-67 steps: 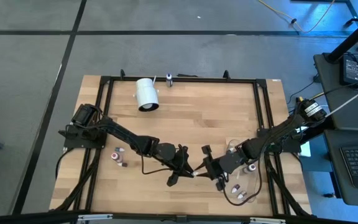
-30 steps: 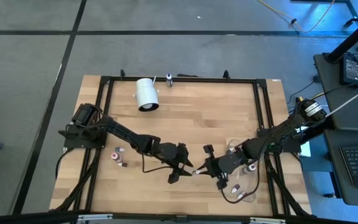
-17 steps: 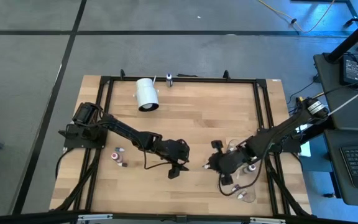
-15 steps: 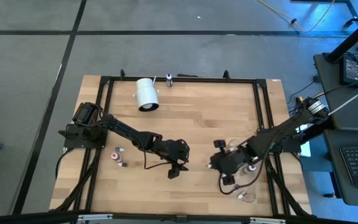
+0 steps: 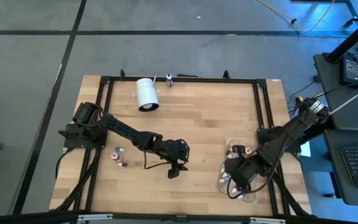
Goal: Pick & Place food coloring
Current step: Put the small brown food coloring bottle into the transparent bin, then put the small pink food coloring bottle into the transparent bin
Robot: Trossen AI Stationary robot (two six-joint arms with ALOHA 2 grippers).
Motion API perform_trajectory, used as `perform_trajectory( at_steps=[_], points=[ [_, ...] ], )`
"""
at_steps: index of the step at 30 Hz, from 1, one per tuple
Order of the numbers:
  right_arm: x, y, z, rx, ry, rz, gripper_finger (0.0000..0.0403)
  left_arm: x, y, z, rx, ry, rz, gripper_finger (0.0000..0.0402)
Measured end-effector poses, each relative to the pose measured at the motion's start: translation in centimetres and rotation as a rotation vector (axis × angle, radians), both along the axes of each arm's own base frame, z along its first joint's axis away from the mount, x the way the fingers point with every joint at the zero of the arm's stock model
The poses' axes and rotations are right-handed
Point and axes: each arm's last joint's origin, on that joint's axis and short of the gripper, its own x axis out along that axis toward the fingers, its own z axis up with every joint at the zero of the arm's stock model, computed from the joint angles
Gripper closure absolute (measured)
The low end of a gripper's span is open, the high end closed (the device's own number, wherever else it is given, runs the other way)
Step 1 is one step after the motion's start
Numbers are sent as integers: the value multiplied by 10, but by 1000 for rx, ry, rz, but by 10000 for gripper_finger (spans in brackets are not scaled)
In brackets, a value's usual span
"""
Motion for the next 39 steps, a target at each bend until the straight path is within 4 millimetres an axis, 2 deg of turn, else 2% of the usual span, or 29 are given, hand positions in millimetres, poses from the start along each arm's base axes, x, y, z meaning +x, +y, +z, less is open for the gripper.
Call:
perform_trajectory(
  at_steps=[6, 15, 20, 34, 39],
  points=[
    [-9, -9, -32, -34, 74, -103, 342, 0, 0, 0, 0, 0, 0, 197],
    [-9, -12, -57, -22, 23, -111, 342, 1, 4, 0, 6, -2, 19, 201],
    [-9, -11, -62, 7, 1, -135, 339, 1, 6, 0, 7, -2, 23, 197],
    [-8, -10, -62, 13, -5, -137, 287, 2, 5, 0, 4, -9, 22, 180],
    [-8, -11, -62, 1, -5, -106, 284, -2, 3, 1, -68, 37, -78, 163]
  ],
)
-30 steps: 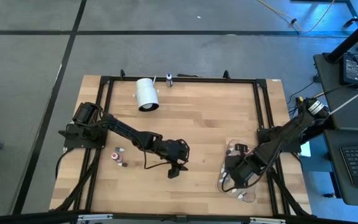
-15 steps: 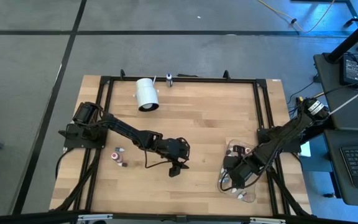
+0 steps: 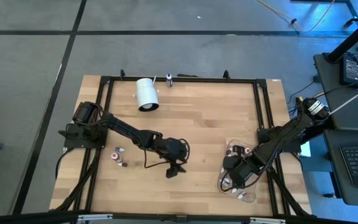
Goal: Pick & Place food coloring
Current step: Put the small pink food coloring bottle into the transparent bin
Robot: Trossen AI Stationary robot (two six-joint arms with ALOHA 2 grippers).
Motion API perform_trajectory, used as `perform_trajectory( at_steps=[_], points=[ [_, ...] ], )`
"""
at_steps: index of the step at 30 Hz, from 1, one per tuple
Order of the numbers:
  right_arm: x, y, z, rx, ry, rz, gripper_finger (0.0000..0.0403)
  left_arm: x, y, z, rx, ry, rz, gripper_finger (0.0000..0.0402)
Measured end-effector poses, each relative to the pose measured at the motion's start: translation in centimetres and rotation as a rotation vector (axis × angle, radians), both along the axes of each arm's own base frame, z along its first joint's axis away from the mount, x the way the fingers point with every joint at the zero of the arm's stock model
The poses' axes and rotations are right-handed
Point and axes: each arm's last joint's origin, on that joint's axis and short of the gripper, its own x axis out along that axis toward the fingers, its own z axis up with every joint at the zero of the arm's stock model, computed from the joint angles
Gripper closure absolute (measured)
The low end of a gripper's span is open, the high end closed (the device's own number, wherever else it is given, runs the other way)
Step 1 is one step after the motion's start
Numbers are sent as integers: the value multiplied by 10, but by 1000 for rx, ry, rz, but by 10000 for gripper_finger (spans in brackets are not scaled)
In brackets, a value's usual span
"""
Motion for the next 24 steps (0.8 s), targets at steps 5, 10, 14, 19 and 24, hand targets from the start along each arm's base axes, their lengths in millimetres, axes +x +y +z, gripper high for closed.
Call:
perform_trajectory(
  at_steps=[5, 10, 14, 19, 24],
  points=[
    [0, 0, 0, -13, -3, 40, 284, -10, 1, 8, -217, 151, -120, 155],
    [2, -2, 0, -46, -23, 103, 283, -30, 4, 5, -236, 396, -40, 157],
    [4, -4, 1, -90, -56, 89, 283, -52, 2, 5, -80, 550, 97, 156],
    [7, -7, 1, -109, -58, 115, 283, -78, -10, 11, 103, 655, 175, 156],
    [8, -9, 1, -109, -60, 109, 283, -100, -31, 12, 234, 720, 133, 159]
  ],
)
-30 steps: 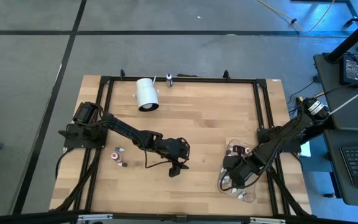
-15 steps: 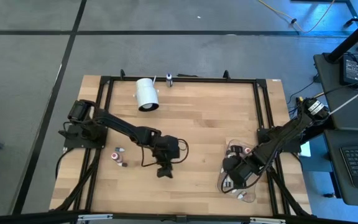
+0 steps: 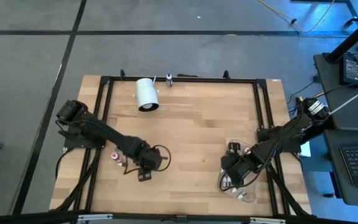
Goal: Pick & Place food coloring
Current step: Put the small pink food coloring bottle into the transparent bin
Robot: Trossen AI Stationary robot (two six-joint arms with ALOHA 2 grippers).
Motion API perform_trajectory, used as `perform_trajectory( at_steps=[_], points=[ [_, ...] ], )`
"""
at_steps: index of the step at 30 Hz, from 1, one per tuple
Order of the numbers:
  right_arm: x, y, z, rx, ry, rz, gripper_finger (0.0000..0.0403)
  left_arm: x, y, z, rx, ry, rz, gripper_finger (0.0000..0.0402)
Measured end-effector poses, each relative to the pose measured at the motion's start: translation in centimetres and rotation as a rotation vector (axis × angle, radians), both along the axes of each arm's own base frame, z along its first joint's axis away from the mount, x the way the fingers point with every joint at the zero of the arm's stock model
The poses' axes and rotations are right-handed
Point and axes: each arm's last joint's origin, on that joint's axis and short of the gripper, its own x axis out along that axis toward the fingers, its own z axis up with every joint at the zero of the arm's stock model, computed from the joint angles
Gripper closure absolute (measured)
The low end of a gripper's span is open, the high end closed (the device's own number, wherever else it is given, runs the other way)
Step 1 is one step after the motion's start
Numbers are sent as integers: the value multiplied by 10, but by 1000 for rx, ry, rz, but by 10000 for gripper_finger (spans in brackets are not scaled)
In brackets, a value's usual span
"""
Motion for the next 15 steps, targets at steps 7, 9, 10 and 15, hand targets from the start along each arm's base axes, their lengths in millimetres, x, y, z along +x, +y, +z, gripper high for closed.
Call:
perform_trajectory(
  at_steps=[7, 9, 10, 15],
  points=[
    [1, 1, 0, 6, -7, 0, 283, -28, -32, -2, 59, 92, -82, 157],
    [1, 1, 0, 6, -7, 0, 283, -35, -37, -2, 108, 99, -72, 157],
    [1, 1, 0, 6, -8, 0, 283, -38, -39, -2, 136, 103, -54, 158],
    [1, 1, 0, 10, -13, 0, 283, -52, -44, -5, 204, 137, -8, 159]
  ],
)
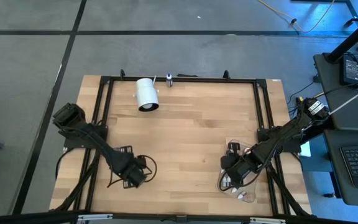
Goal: Pick & Place food coloring
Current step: Put the small pink food coloring bottle into the transparent bin
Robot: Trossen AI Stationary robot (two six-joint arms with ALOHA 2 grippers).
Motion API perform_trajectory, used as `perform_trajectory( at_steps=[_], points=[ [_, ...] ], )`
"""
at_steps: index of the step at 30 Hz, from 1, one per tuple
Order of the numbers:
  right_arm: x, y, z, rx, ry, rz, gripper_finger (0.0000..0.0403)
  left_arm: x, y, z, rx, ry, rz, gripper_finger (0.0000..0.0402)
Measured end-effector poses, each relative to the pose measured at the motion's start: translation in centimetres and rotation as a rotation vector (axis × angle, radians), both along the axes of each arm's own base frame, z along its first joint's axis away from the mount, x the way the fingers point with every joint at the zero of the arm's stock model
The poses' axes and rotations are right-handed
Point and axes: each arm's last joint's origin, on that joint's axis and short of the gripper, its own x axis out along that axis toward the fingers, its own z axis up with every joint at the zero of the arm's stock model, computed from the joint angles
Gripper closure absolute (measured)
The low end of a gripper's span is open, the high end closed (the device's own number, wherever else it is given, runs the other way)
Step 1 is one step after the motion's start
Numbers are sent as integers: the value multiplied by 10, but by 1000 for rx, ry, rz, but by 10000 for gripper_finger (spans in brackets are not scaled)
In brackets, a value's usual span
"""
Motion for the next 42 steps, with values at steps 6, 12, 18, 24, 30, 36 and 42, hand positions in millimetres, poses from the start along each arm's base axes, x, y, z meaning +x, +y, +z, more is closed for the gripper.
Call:
perform_trajectory(
  at_steps=[6, 12, 18, 24, 30, 36, 42],
  points=[
    [1, 1, 0, 5, -8, 2, 283, -16, 3, -13, 13, 55, 13, 160],
    [1, 0, 0, 5, -7, -2, 283, -29, 13, -26, -15, 43, 58, 162],
    [2, -2, 0, 4, -6, -10, 283, -35, 16, -34, -76, -20, 64, 162],
    [3, -2, 0, 4, -6, -9, 283, -36, 16, -36, -84, -30, 60, 162],
    [3, -2, 0, 4, -6, -9, 283, -36, 16, -37, -87, -33, 78, 162],
    [3, -2, 0, 4, -6, -10, 283, -37, 17, -37, -76, -16, 79, 166],
    [3, -2, 0, 4, -6, -10, 283, -37, 16, -37, -87, -6, 43, 197]
  ],
)
